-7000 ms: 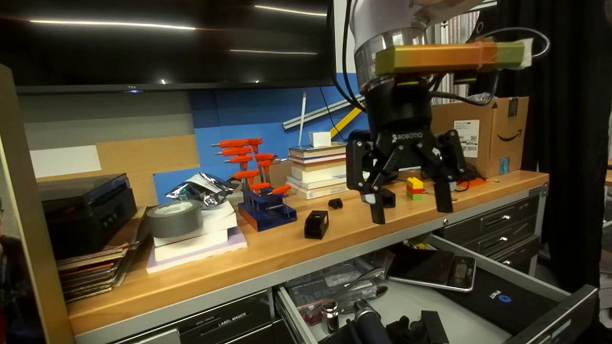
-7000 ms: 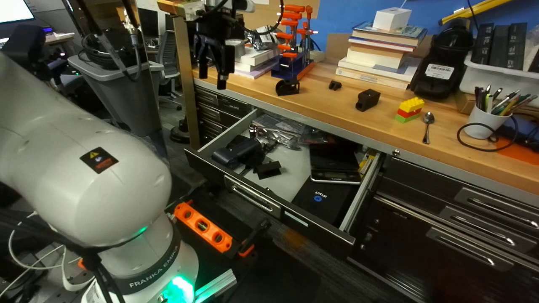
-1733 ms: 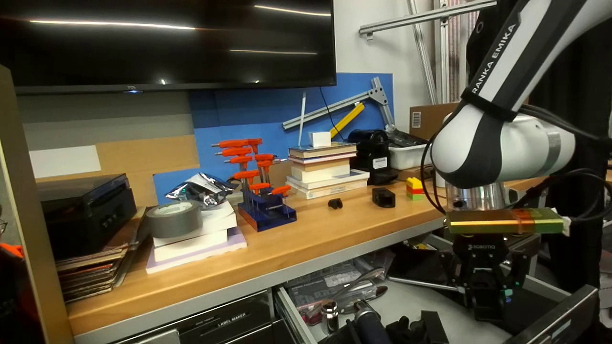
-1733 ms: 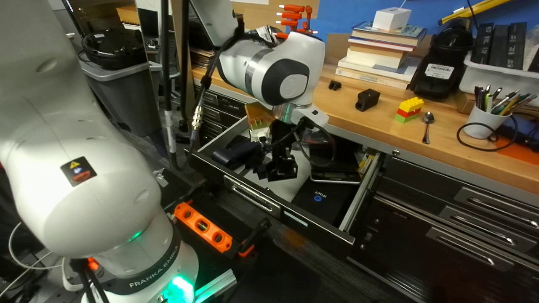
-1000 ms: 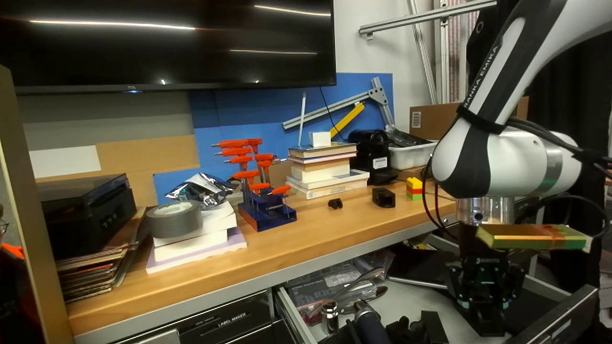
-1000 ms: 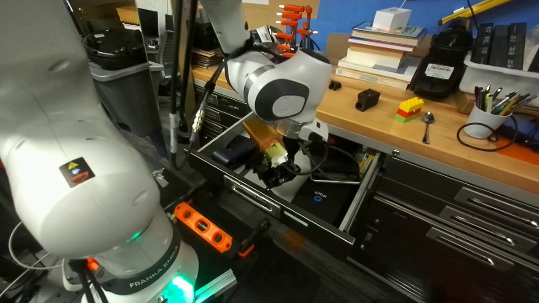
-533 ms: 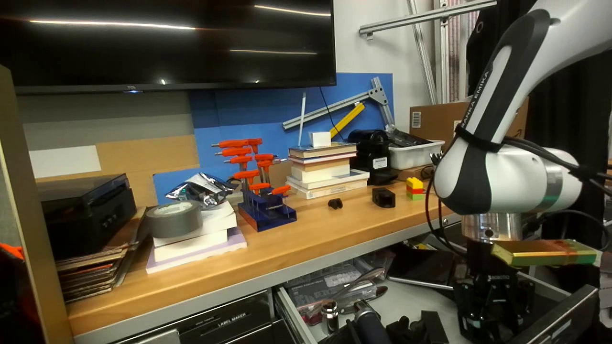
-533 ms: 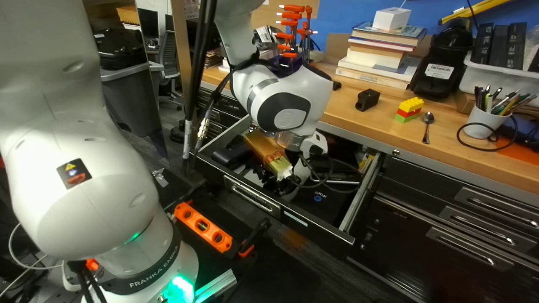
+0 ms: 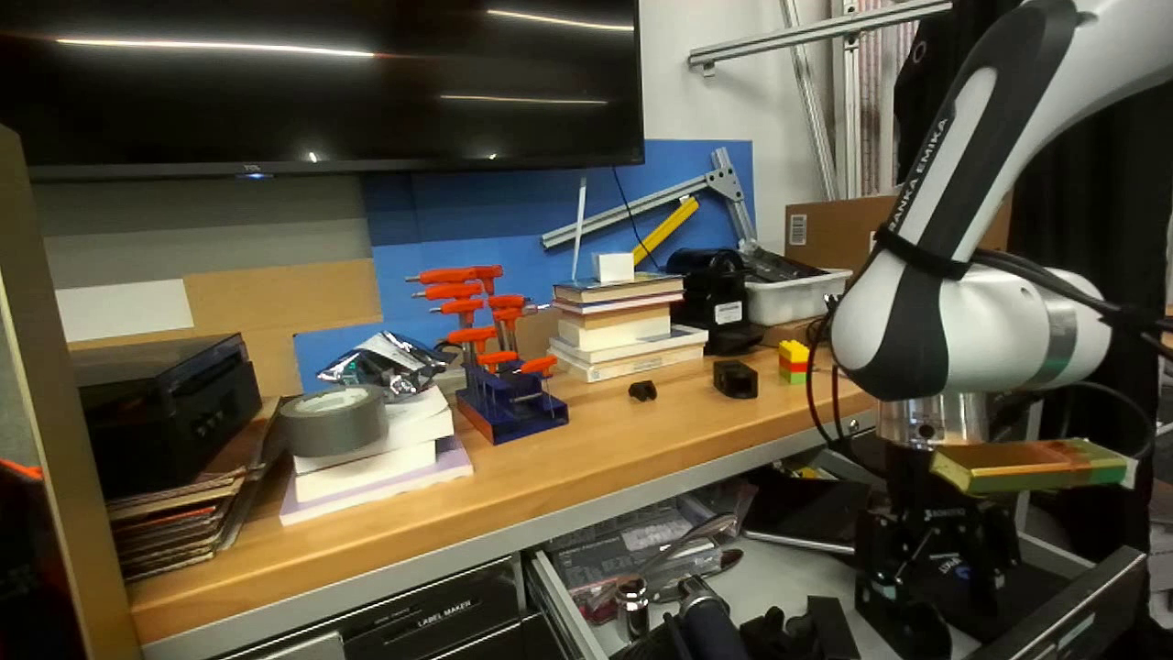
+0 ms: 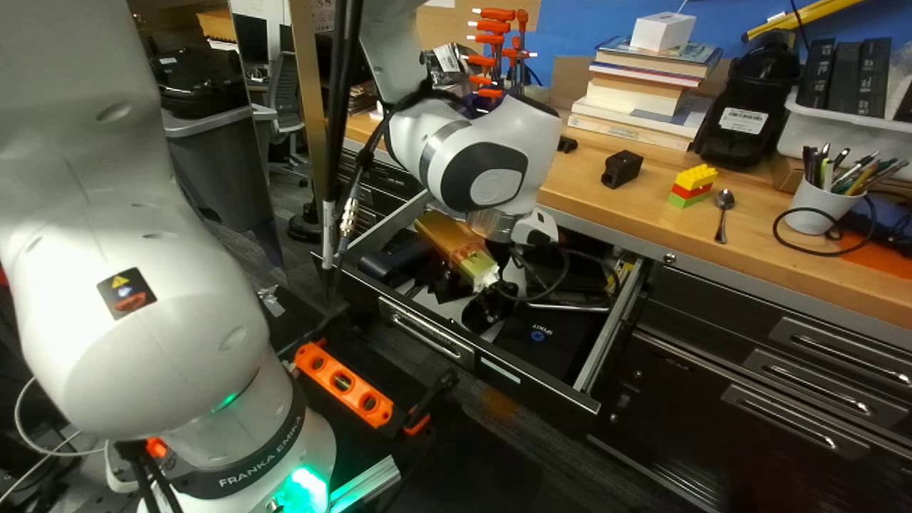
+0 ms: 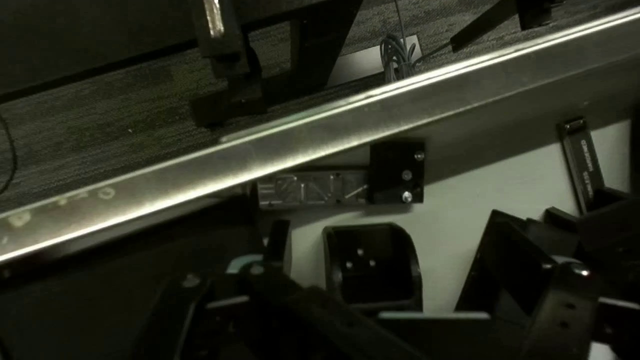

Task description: Put the three black objects in the open drawer then close the drawer

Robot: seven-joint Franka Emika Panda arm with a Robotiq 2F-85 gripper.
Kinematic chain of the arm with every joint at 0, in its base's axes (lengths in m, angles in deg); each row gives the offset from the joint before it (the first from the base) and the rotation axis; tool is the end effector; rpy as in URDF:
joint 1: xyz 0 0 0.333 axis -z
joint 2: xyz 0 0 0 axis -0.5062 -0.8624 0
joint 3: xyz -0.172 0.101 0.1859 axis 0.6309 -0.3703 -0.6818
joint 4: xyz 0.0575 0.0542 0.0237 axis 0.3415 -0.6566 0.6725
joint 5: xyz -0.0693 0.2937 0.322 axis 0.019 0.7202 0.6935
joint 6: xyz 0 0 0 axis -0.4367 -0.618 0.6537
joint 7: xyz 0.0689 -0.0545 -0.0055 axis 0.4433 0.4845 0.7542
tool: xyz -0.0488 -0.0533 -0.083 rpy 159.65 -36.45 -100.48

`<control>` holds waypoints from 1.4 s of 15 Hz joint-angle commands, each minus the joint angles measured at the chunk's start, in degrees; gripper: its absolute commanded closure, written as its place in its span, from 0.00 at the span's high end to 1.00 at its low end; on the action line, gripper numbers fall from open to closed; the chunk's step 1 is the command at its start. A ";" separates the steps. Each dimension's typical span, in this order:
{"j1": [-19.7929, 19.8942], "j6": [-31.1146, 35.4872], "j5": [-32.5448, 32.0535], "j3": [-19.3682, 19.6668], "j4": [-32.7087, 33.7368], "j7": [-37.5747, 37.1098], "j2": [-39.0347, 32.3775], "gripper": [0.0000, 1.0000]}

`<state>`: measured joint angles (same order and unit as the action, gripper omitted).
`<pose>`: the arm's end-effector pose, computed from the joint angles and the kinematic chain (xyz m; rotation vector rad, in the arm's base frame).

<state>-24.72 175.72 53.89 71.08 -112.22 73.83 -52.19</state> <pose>0.3816 -0.0705 0.0878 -3.0196 0.3610 0.3407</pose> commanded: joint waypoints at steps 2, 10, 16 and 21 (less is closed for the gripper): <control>-1.98 -11.95 -7.44 -0.56 3.44 -11.41 11.00 1.00; -2.41 -28.65 -13.17 -4.24 19.77 -17.54 13.74 1.00; -2.29 -23.76 -22.38 -4.86 21.55 -15.31 13.67 1.00; -1.09 -15.52 -25.81 -2.56 23.33 -11.92 10.25 1.00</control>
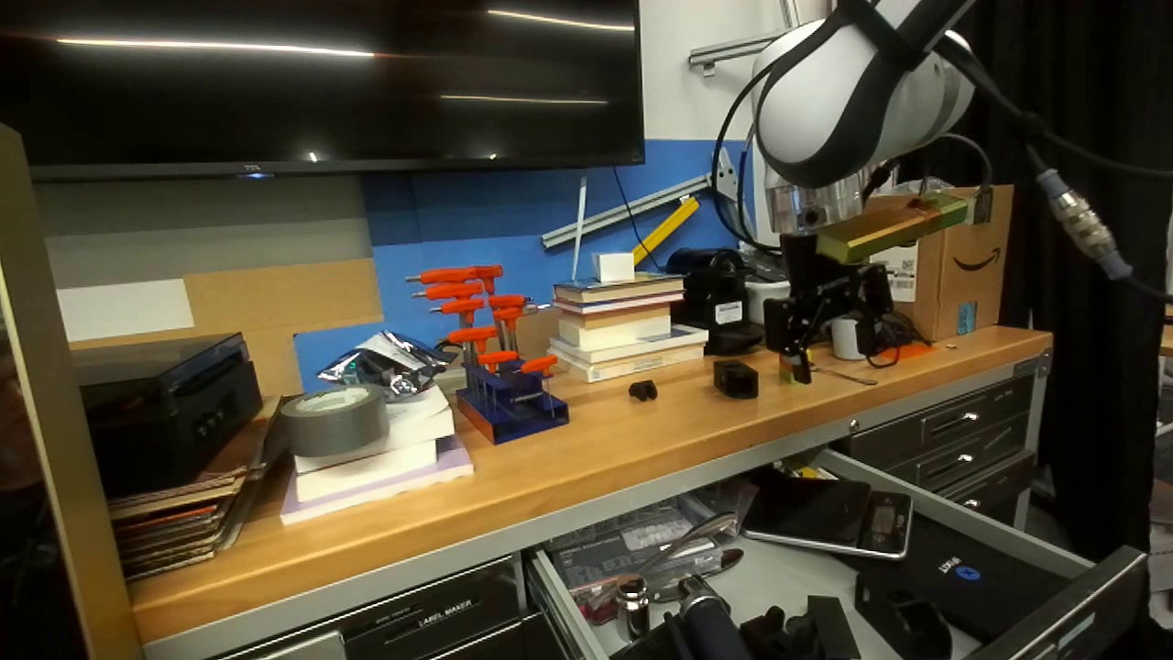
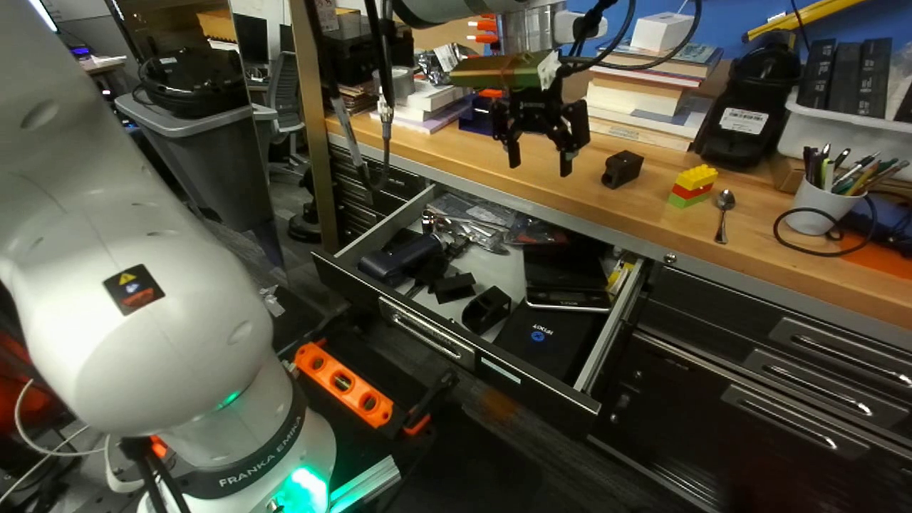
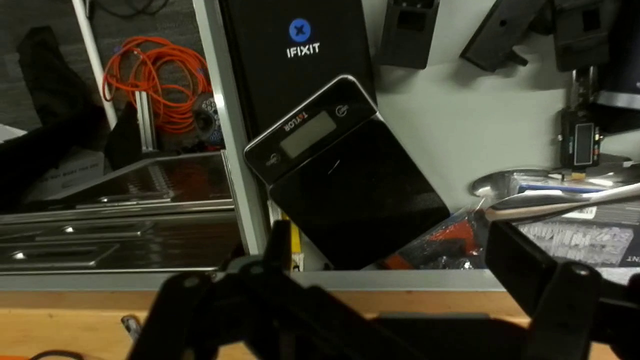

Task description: Put the three black objects in the open drawer then close the drawer

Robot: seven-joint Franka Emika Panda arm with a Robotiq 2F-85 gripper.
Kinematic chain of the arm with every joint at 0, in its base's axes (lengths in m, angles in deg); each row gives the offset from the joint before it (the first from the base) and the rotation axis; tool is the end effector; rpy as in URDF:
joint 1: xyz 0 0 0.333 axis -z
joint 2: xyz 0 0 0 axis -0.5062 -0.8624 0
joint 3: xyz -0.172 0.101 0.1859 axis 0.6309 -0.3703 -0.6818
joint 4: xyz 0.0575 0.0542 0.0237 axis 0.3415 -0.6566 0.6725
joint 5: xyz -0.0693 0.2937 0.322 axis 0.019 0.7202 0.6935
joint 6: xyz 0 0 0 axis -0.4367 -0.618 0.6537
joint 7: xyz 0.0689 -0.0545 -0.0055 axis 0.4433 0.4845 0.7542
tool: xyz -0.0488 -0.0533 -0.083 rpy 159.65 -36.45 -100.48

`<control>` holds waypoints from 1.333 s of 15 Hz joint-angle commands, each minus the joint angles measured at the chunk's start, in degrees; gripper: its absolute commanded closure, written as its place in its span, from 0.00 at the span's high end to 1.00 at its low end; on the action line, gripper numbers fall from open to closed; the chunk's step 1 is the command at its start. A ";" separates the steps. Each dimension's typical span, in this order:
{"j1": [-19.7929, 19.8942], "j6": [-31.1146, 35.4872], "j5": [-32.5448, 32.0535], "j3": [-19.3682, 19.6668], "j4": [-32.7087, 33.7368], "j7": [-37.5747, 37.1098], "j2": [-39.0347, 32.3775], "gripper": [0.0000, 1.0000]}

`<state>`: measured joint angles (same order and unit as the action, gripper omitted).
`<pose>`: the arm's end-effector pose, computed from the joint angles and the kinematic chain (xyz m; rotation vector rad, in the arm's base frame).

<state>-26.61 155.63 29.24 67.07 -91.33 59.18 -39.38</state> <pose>0.5288 -0.0471 0.3106 2.9091 -0.1270 0.0284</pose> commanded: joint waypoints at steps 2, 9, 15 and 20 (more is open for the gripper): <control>1.32 8.30 -0.39 2.70 4.63 4.23 -5.55 1.00; 3.10 18.81 7.25 5.57 12.63 15.86 -16.26 1.00; 5.86 18.84 20.47 2.83 23.31 28.52 -26.03 1.00; 8.75 18.01 25.72 0.01 30.60 33.04 -32.44 1.00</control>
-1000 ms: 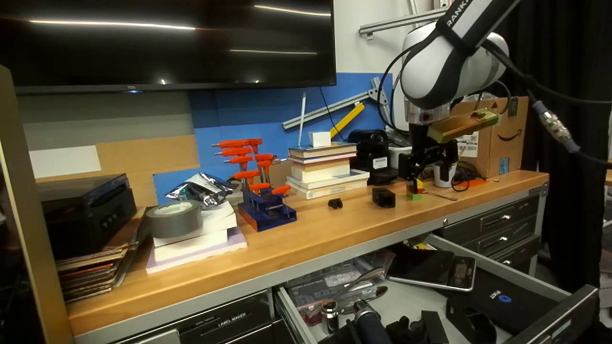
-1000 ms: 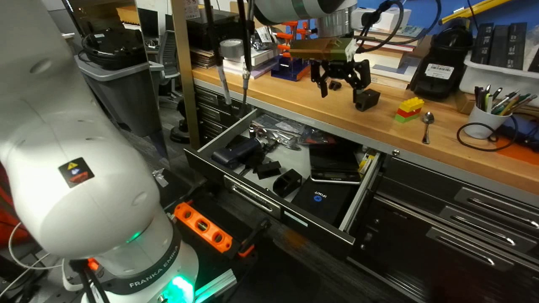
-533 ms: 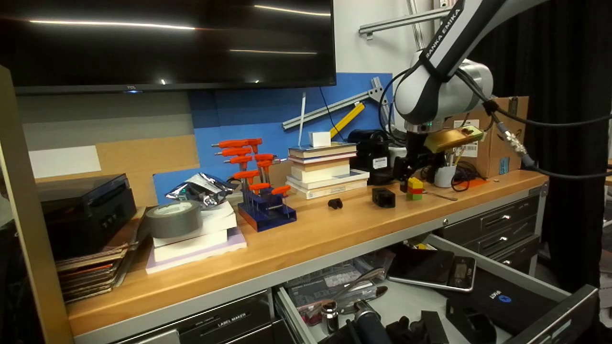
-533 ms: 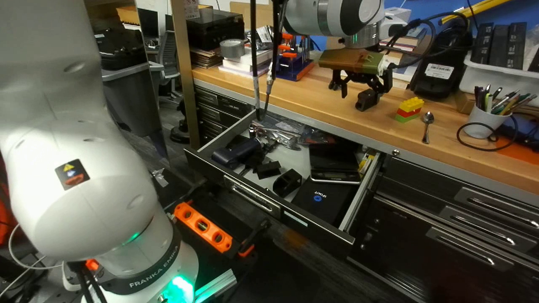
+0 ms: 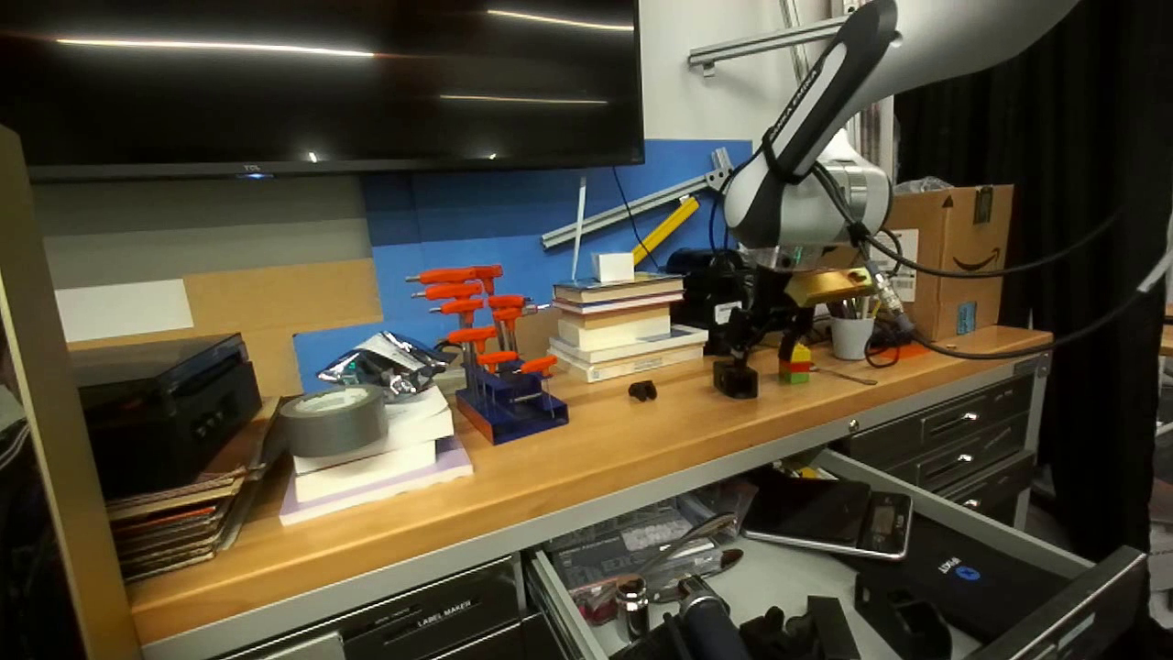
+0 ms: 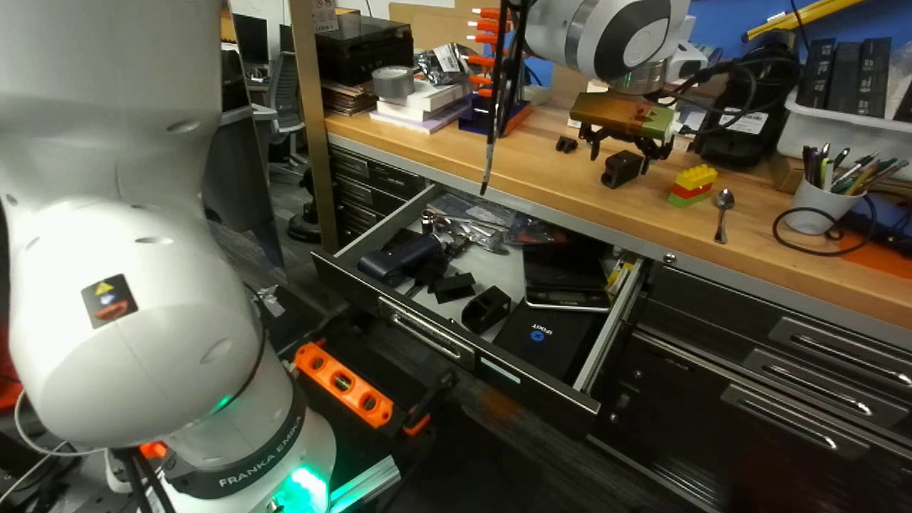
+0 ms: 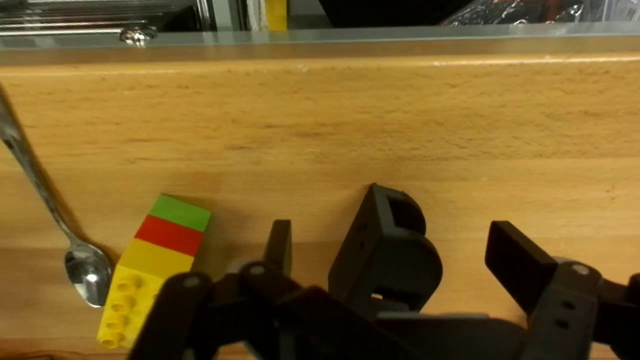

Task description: Put the three black objects in the open drawer then close the drawer

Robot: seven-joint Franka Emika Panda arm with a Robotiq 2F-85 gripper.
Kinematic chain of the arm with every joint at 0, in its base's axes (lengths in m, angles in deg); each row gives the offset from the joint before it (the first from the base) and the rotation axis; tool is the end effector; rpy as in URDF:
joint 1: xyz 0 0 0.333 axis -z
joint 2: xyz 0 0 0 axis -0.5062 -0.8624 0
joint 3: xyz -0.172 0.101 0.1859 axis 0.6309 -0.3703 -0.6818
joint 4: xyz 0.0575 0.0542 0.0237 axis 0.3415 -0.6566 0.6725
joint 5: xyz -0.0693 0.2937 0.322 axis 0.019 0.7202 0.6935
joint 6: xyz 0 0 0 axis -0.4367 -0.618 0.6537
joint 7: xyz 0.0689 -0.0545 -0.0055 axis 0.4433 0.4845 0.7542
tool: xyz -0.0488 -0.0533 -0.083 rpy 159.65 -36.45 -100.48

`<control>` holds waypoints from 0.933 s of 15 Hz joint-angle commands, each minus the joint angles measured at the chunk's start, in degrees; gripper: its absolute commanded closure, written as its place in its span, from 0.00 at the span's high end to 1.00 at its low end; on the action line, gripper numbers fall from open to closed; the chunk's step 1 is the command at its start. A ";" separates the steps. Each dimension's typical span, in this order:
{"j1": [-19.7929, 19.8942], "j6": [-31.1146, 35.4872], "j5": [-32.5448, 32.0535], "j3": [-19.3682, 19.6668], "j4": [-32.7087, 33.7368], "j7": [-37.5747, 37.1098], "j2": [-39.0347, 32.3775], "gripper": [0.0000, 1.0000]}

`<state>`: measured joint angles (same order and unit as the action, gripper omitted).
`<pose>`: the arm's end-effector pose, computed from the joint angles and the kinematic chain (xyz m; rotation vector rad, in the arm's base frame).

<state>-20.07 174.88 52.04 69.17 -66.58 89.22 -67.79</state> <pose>0.6547 -0.1480 0.2571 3.0896 0.0511 0.4401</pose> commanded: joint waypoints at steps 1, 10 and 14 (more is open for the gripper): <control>2.56 -1.45 3.09 -2.42 7.17 3.10 -5.30 1.00; 4.28 -3.92 2.31 -4.41 17.06 2.47 -14.88 1.00; 3.87 -5.14 1.64 -4.29 19.36 1.59 -16.56 0.70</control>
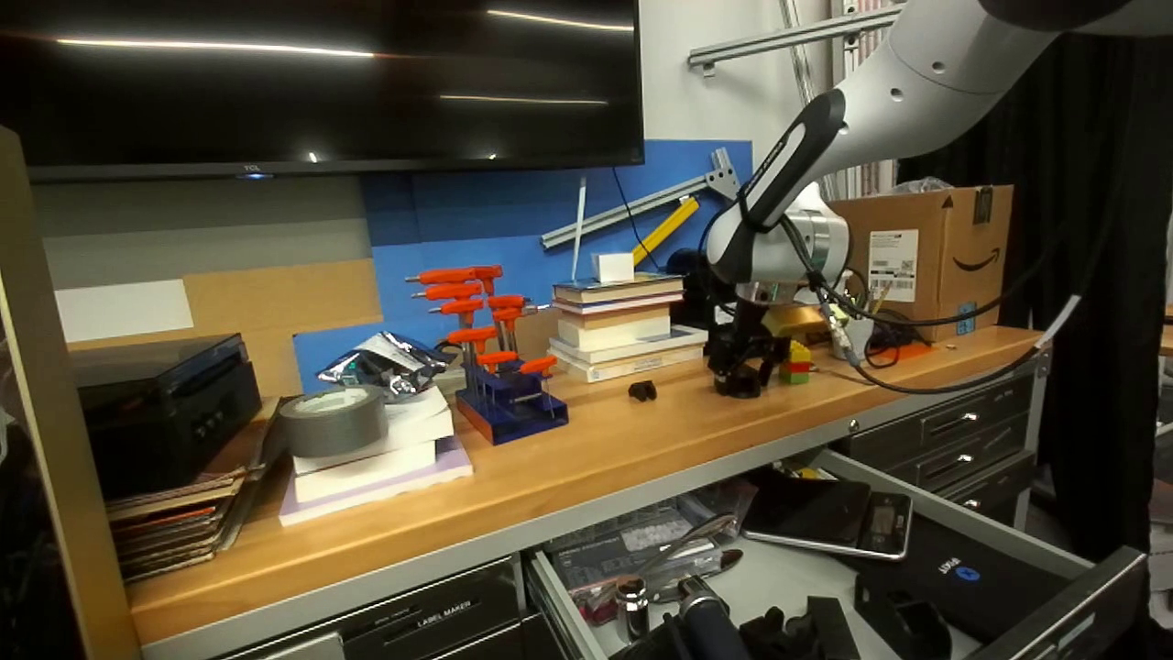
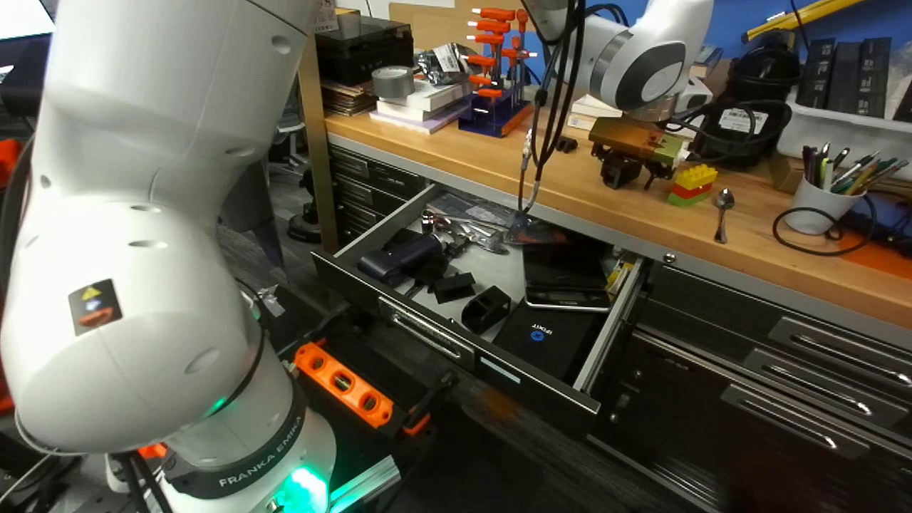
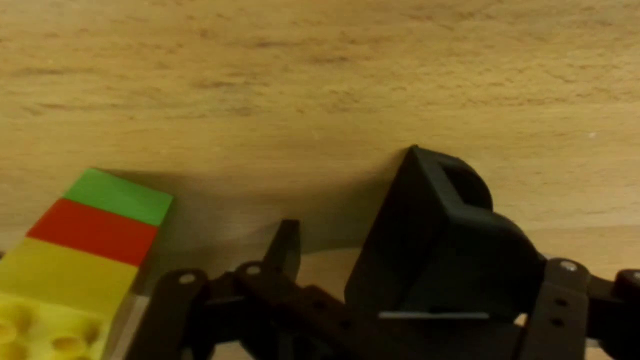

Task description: Put the three black objects in the open drawer then close the drawer

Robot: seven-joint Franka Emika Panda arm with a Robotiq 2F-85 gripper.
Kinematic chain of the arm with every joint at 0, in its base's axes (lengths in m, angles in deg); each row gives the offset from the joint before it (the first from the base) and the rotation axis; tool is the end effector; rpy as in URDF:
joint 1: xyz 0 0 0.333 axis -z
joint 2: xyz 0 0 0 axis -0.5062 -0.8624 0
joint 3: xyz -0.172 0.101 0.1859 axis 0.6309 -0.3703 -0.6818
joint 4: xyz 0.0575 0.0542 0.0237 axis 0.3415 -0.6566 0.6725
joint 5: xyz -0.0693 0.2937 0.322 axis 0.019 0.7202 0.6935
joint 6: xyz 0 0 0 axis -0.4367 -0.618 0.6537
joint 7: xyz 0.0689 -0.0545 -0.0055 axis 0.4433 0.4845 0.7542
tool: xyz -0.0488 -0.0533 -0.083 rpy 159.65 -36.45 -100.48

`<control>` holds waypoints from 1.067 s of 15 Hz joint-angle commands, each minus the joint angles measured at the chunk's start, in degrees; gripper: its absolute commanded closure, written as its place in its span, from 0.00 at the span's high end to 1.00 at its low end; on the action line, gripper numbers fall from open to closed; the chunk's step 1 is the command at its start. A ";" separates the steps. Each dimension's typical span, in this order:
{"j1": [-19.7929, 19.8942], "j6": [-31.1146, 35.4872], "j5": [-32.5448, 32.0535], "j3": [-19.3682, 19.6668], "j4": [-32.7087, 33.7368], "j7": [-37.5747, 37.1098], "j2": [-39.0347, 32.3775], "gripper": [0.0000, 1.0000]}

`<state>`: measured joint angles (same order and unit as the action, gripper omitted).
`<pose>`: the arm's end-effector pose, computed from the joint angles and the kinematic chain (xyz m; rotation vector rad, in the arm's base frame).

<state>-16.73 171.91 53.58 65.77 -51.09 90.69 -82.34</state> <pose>0.7050 -0.1597 0.2083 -3.0849 -0.0513 -0.4042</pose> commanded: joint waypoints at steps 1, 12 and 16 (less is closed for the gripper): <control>0.29 -2.62 -0.07 -0.68 3.82 -0.31 -1.73 0.63; -6.38 -14.22 -5.77 2.39 -9.84 -11.02 11.33 0.26; -8.27 -12.58 -4.21 0.94 -23.16 -11.66 20.64 0.26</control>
<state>-23.61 158.01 48.88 67.12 -63.18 80.20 -70.47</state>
